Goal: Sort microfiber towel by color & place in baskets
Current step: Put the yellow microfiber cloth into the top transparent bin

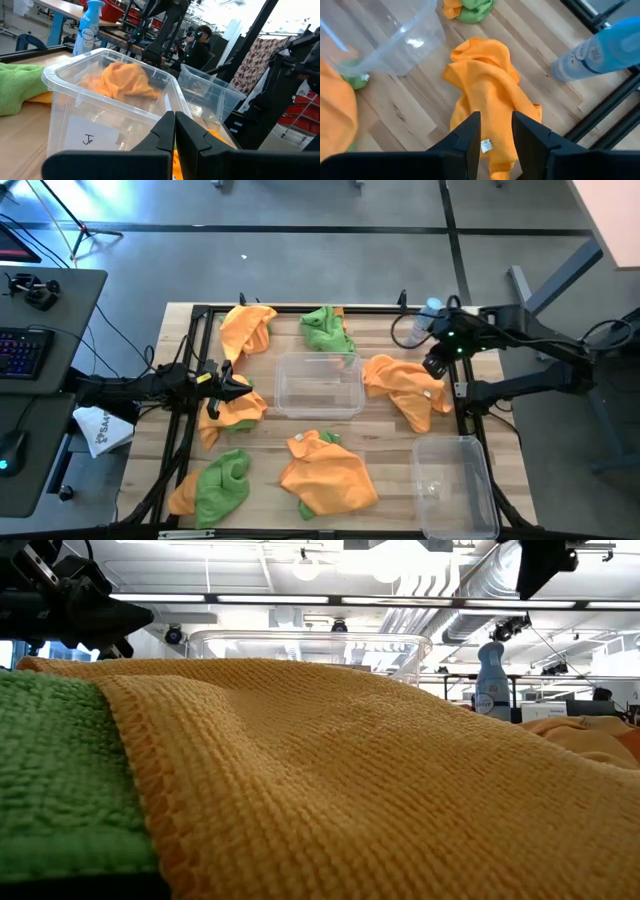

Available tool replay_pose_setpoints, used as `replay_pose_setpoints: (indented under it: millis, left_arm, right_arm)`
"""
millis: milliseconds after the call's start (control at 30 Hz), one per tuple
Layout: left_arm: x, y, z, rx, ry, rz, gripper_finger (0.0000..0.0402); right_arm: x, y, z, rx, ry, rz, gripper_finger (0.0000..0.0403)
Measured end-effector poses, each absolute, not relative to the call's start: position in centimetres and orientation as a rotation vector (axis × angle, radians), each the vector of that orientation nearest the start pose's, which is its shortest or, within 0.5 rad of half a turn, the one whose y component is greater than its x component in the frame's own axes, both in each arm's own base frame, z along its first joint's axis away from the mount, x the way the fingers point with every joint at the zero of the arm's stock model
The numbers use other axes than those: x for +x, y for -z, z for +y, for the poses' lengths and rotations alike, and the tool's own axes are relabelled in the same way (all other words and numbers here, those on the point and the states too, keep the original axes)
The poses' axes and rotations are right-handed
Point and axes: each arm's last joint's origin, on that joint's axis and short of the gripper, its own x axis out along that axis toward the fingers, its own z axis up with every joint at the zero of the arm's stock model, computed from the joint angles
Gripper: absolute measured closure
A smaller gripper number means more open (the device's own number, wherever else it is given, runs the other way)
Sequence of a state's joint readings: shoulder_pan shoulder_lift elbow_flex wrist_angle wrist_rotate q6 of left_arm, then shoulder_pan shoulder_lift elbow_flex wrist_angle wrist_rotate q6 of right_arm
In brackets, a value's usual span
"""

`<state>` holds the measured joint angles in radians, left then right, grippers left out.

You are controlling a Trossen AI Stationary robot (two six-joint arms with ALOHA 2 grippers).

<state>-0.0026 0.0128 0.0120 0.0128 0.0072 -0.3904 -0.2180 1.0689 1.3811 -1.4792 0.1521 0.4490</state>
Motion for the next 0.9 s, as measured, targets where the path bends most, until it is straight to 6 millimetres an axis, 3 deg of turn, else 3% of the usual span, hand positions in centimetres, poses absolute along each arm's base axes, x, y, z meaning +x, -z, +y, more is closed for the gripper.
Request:
replay_pose_setpoints:
  millis: [133,367,600,900]
  left_arm:
    - [9.8,-16.8,0.0,-0.39,0.012,-0.01,0.0402]
    - [9.8,-16.8,0.0,-0.39,0.012,-0.01,0.0401]
    - [9.8,-16.8,0.0,-0.39,0.013,-0.01,0.0401]
    - [9.8,-16.8,0.0,-0.39,0.012,-0.01,0.0401]
  right_arm:
    - [15.2,-34.5,-3.8,0.349,0.541,1.197,0.0297]
    - [14.3,-28.4,-3.5,0.418,0.568,1.266,0.0297]
    - [13.1,-24.8,-3.1,0.578,0.641,1.366,0.0297]
    - [12.8,-21.9,-2.9,0.627,0.66,1.4,0.0297]
